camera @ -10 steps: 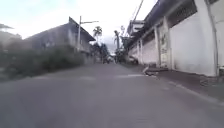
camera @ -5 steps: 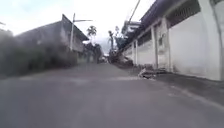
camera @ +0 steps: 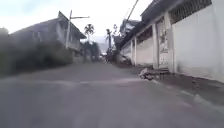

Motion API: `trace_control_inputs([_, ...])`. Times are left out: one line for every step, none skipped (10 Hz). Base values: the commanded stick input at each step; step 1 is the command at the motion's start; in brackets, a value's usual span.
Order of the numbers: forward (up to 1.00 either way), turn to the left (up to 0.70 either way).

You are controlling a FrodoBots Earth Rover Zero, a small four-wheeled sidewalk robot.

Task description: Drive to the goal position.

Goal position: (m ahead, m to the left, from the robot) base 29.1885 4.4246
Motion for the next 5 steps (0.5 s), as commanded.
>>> trace_control_inputs([1.0,0.0])
trace_control_inputs([1.0,0.0])
trace_control_inputs([1.0,0.0])
trace_control_inputs([1.0,0.0])
trace_control_inputs([1.0,0.0])
